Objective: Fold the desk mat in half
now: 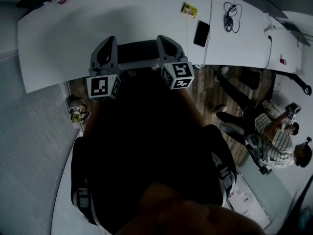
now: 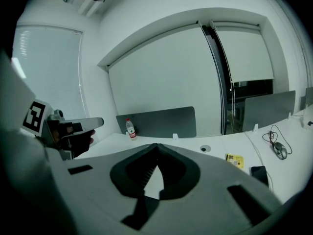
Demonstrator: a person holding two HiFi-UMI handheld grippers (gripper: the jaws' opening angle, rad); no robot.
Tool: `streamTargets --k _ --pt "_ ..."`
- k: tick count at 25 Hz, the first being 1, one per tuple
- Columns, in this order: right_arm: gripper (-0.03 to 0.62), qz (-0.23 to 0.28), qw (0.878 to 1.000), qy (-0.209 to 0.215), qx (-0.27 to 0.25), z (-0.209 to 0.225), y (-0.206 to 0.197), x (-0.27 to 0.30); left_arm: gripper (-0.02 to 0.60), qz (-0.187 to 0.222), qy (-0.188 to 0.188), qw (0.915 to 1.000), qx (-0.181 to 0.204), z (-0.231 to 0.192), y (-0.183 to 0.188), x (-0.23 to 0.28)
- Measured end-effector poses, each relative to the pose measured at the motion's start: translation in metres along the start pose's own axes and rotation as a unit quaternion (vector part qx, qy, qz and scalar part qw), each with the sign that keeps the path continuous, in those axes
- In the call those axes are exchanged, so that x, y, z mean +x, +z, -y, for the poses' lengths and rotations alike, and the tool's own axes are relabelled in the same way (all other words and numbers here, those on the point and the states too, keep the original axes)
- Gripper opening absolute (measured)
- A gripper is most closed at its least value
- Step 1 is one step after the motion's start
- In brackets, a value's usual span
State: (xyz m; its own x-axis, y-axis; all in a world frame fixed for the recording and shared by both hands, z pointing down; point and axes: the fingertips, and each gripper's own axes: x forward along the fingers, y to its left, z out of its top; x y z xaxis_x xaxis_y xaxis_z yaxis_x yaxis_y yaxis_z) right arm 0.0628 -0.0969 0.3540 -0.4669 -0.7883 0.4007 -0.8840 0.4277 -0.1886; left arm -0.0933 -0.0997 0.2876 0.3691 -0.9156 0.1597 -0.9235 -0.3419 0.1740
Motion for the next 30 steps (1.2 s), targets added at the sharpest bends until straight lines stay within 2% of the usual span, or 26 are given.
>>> streamTargets --k 30 --pt "0.0 0.018 1.0 0.005 0.001 -0.006 0.013 -0.008 0.005 0.0 0.009 0.9999 -0.005 -0.002 -0.002 -0.002"
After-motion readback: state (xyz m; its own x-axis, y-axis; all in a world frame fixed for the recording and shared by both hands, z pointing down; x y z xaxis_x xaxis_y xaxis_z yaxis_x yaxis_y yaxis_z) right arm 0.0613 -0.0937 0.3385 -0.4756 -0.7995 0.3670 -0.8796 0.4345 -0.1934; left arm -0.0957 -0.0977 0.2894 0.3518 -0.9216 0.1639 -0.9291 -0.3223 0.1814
